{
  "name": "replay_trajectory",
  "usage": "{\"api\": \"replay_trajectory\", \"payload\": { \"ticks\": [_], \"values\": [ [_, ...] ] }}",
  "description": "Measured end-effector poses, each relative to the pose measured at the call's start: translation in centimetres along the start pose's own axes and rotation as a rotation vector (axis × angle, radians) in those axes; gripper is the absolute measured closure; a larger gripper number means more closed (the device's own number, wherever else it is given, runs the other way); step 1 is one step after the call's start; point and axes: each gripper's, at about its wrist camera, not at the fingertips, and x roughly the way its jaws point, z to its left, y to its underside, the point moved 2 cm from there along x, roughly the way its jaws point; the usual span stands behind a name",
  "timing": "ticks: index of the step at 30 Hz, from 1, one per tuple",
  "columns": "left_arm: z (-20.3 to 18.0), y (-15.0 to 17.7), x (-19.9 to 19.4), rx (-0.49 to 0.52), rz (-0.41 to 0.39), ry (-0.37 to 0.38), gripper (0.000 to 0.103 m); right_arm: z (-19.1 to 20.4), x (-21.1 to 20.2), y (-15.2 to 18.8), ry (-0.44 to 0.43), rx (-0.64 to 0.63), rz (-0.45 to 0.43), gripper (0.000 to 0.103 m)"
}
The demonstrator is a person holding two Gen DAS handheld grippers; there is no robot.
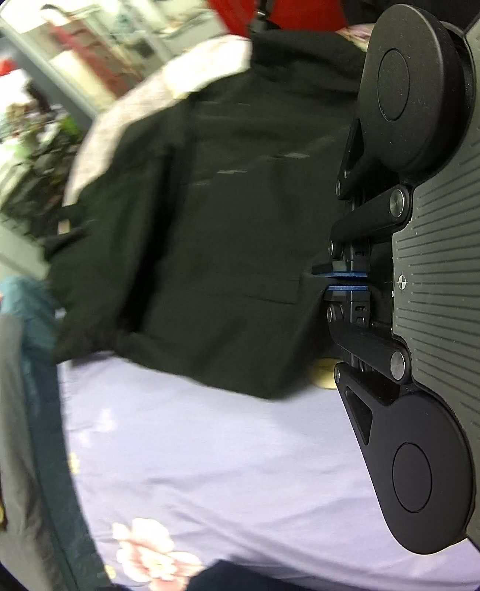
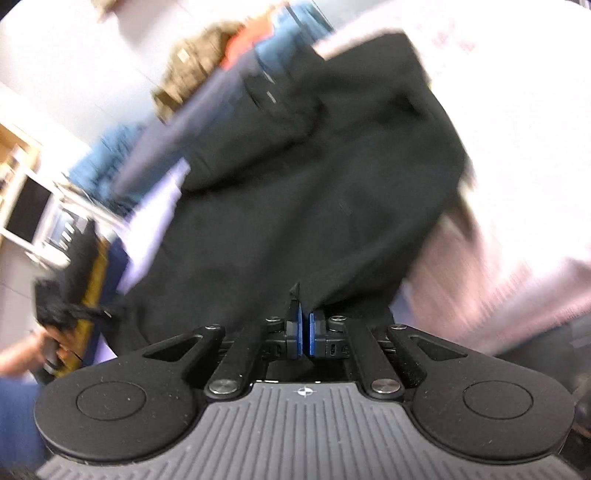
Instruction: Fold large clothes
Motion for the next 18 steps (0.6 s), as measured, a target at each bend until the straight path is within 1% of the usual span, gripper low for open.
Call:
{"api": "replay_trajectory", "payload": {
  "ticks": [1, 3, 8, 10, 14, 18],
  "values": [
    [0.2, -1.3, -0.1, -0.017, -0.027, 0.004, 0.065, 0.3, 0.4, -1.3, -0.015, 0.001, -0.022, 0.098],
    [0.5, -4.1, 0.0, -0.024, -0.075, -0.01, 0.065, 0.3, 1.4, -4.3, -0.05, 0.015, -0.057, 0.098],
    [0.9, -10.7, 1.3, 0.005, -0.13, -0.069, 0.066, -0.7, 4.1, -11.6, -0.068, 0.003, -0.113, 0.098],
    [1.1, -13.3, 1.6, -0.002, -0.166, -0.082, 0.067, -1.6, 4.8, -14.7, -0.086, 0.032, -0.147, 0.098],
    [2.5, -18.5, 3.6, -0.079, -0.235, -0.124, 0.067, -4.4, 6.2, -21.3, -0.09, 0.095, -0.204, 0.098],
    [3.7, -23.6, 7.2, -0.144, -0.26, -0.183, 0.072, -7.5, 8.8, -28.1, -0.086, 0.213, -0.255, 0.098]
  ]
}}
